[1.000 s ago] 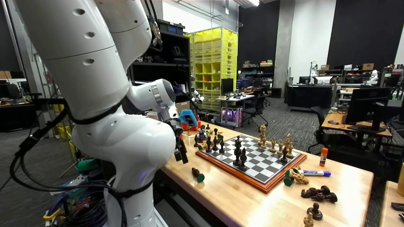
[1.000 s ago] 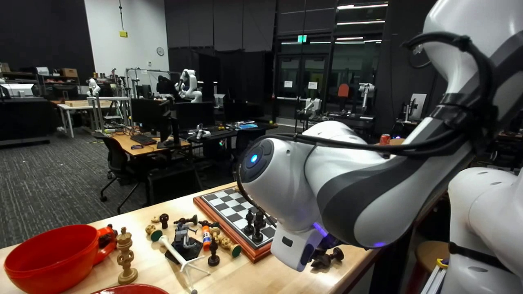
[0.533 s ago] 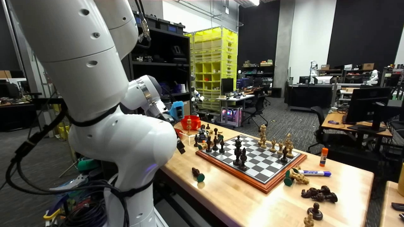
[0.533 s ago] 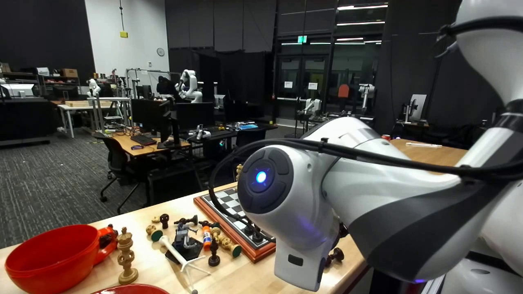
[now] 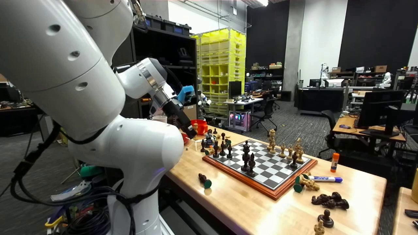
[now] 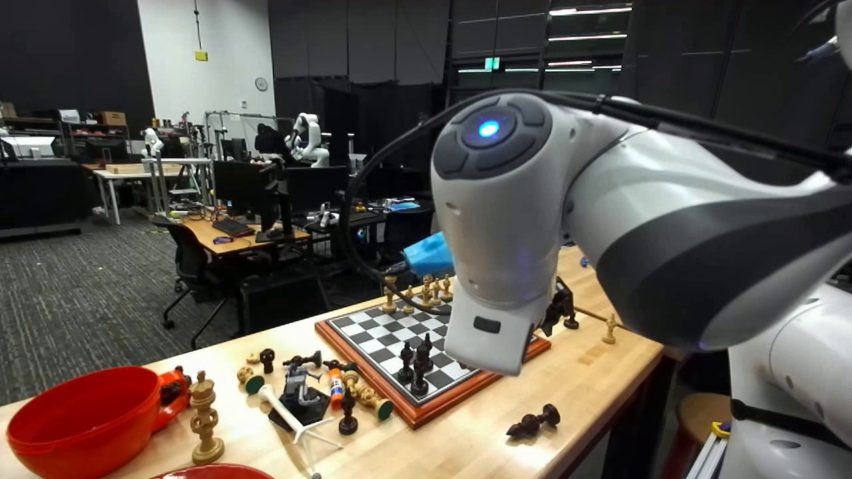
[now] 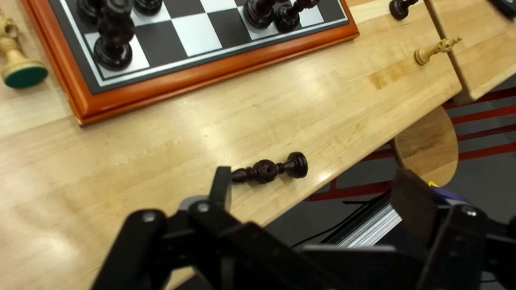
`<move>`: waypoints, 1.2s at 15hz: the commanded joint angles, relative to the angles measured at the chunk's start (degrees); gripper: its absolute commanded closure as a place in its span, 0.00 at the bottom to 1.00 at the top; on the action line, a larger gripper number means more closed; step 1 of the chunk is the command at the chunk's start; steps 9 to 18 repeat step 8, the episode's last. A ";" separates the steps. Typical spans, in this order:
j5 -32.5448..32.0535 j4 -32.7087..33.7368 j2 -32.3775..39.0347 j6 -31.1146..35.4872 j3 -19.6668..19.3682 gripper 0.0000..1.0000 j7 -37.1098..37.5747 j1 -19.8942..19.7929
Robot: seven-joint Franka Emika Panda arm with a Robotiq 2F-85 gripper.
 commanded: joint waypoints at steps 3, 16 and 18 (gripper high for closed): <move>0.33 -0.05 -3.12 0.22 -1.86 0.00 -2.23 -1.03; 0.32 -0.24 -3.32 0.43 -1.82 0.00 -2.22 -1.01; 0.32 -0.24 -3.32 0.43 -1.82 0.00 -2.22 -1.01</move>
